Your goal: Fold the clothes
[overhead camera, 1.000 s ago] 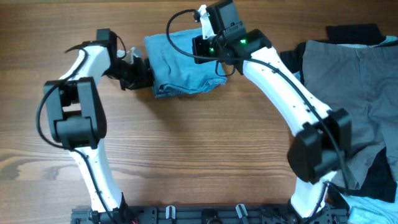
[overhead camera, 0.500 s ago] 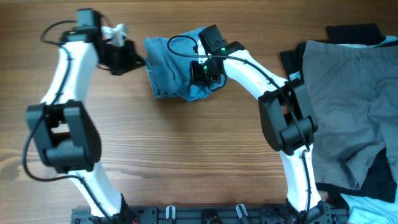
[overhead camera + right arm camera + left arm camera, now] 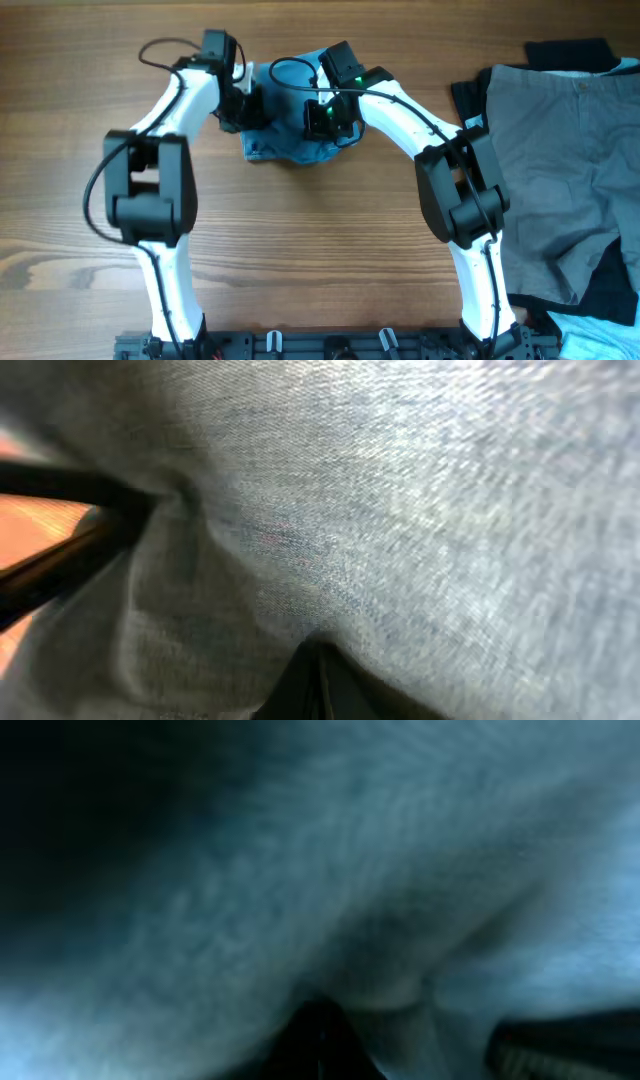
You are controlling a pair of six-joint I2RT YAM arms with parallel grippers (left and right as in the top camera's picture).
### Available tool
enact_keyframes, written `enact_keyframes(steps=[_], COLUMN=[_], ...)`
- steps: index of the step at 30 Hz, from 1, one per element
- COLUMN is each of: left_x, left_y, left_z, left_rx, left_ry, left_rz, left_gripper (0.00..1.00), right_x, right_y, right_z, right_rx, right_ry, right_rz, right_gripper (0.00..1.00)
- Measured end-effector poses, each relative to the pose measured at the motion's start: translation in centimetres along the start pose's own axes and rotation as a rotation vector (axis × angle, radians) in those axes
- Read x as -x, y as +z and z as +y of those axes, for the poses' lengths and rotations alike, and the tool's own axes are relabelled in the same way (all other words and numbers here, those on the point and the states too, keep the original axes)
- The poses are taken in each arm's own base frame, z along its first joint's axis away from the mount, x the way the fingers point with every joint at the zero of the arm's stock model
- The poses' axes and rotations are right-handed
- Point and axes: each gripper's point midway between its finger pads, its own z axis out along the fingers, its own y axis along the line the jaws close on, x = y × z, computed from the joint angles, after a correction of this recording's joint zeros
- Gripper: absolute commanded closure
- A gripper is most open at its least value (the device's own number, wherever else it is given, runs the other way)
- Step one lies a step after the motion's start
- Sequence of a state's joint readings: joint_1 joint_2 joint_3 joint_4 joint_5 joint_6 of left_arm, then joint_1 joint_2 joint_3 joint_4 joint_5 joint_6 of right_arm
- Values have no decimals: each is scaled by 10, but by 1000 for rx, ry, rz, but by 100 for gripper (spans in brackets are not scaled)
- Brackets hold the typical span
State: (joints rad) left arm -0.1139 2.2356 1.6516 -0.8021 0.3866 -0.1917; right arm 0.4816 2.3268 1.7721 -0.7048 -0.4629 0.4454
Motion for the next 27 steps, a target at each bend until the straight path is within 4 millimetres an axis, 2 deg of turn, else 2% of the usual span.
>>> enact_keyframes(steps=[3, 7, 9, 10, 13, 15, 16, 18, 20, 22, 24, 27], left_x=[5, 4, 2, 1, 2, 6, 10, 15, 18, 20, 22, 14], left_y=[0, -3, -8, -12, -33, -50, -64, -89, -109, -118, -113, -90], left_z=[2, -1, -1, 0, 14, 27, 37, 52, 64, 68, 67, 63], left_rx=[-21, -64, -81, -87, -104, -106, -106, -107, -107, -107, -108, -116], left_ry=[-22, -46, -68, -83, -156, -200, -224, -264, -277, -268, -244, -210], left_rz=[-3, 11, 32, 45, 67, 48, 25, -14, -51, -71, -83, -51], left_gripper=[88, 85, 80, 73, 27, 10, 6, 1, 0, 0, 0, 0], right_x=[0, -1, -1, -2, -3, -3, -3, -4, -3, -3, -3, -3], right_y=[0, 1, 0, 1, 1, 1, 1, 1, 1, 1, 1, 1], right_z=[0, 0, 1, 1, 1, 2, 2, 2, 2, 2, 2, 2], right_rx=[3, 2, 4, 6, 7, 9, 9, 9, 9, 10, 10, 10], right_ry=[1, 2, 3, 4, 4, 4, 5, 5, 4, 4, 4, 4], right_rz=[3, 6, 8, 11, 16, 17, 18, 18, 18, 17, 17, 17], right_gripper=[96, 96, 96, 96, 96, 95, 96, 96, 96, 96, 96, 96])
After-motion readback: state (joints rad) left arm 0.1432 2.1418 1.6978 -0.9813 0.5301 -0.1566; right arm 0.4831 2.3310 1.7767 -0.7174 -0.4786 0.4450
